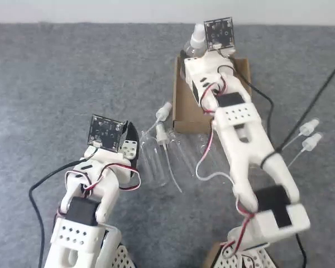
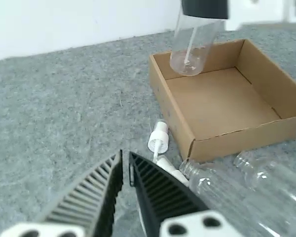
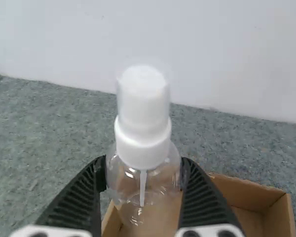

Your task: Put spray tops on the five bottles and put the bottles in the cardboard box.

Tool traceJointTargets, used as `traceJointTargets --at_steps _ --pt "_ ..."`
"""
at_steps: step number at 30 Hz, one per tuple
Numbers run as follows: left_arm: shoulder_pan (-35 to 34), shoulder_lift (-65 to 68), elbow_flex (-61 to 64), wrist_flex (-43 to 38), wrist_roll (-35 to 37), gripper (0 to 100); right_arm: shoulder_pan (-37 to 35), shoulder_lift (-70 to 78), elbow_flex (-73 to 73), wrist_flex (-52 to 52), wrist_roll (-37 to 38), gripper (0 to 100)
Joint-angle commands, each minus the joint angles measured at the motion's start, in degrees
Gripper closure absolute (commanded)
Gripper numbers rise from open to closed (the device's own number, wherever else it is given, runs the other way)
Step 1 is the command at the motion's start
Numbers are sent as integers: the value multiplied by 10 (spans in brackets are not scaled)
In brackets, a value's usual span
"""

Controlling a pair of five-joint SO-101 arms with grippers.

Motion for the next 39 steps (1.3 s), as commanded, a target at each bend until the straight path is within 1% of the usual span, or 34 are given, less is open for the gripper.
traceJointTargets --at_steps 1,9,17,25,39 --pt "-1 -12 -5 -15 -4 988 15 47 -91 -15 -5 992" --pt "-1 -12 -5 -15 -4 988 16 156 -162 -20 -5 992" --pt "-1 -12 -5 -15 -4 988 16 217 -205 -16 -5 992" --pt "-1 -12 -5 -15 -4 988 12 244 -214 -15 -4 989" --pt "-1 -12 -5 -15 -4 988 11 245 -214 -15 -2 988"
